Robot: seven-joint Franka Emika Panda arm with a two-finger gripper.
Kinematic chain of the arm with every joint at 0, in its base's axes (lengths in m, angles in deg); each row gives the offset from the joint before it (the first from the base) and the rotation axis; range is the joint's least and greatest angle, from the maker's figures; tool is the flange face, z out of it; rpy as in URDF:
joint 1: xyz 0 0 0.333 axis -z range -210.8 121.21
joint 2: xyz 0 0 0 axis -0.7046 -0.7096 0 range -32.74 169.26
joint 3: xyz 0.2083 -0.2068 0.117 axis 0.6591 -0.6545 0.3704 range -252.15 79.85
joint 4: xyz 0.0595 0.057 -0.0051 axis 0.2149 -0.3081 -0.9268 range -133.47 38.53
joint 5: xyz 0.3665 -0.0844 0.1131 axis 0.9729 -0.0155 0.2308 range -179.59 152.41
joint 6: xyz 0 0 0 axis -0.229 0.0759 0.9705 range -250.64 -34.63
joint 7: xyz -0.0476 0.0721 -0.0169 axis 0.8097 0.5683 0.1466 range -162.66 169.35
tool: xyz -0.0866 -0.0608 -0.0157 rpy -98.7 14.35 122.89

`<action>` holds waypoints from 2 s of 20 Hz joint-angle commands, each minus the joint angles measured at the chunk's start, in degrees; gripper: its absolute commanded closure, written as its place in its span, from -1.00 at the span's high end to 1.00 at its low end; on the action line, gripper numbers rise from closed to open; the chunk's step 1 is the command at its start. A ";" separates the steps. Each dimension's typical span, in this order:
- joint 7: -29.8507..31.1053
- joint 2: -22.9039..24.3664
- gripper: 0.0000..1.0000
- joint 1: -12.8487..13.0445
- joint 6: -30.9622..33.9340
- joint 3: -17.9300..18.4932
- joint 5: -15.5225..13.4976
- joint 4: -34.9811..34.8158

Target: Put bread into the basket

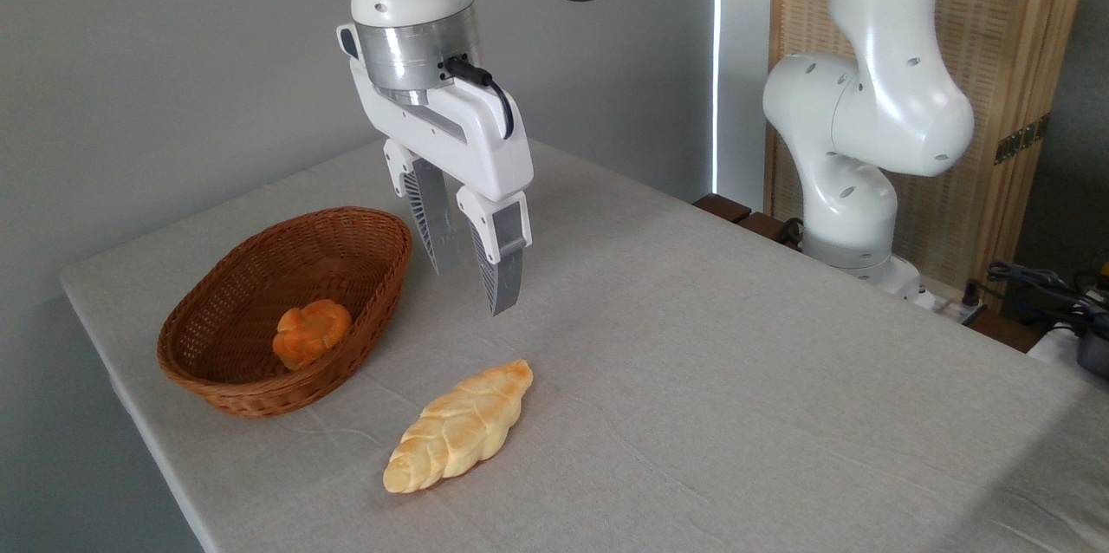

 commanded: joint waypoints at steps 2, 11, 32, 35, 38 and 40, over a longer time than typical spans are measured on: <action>-1.19 -0.95 1.00 0.59 1.16 -1.09 -0.72 1.31; -1.01 -1.30 1.00 0.59 1.33 -1.09 -0.63 2.89; -0.75 -1.30 1.00 0.50 1.33 -0.29 -0.89 3.85; -0.58 -1.39 1.00 0.50 1.33 -0.56 -0.80 3.85; -0.66 -1.30 1.00 0.50 1.33 -0.29 -0.80 3.85; -0.66 -1.30 1.00 0.50 1.33 -0.29 -0.80 3.85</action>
